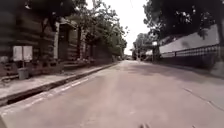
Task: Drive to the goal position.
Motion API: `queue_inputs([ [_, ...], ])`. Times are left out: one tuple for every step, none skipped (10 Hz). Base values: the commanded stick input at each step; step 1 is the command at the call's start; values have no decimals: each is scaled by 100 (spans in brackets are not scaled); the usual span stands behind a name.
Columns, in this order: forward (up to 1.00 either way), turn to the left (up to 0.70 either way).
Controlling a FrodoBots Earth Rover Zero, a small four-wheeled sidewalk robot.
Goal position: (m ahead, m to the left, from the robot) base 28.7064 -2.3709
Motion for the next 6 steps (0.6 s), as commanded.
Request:
queue_inputs([
  [70, 0],
  [70, 0],
  [70, 0],
  [70, 18],
  [70, 27],
  [70, 32],
])
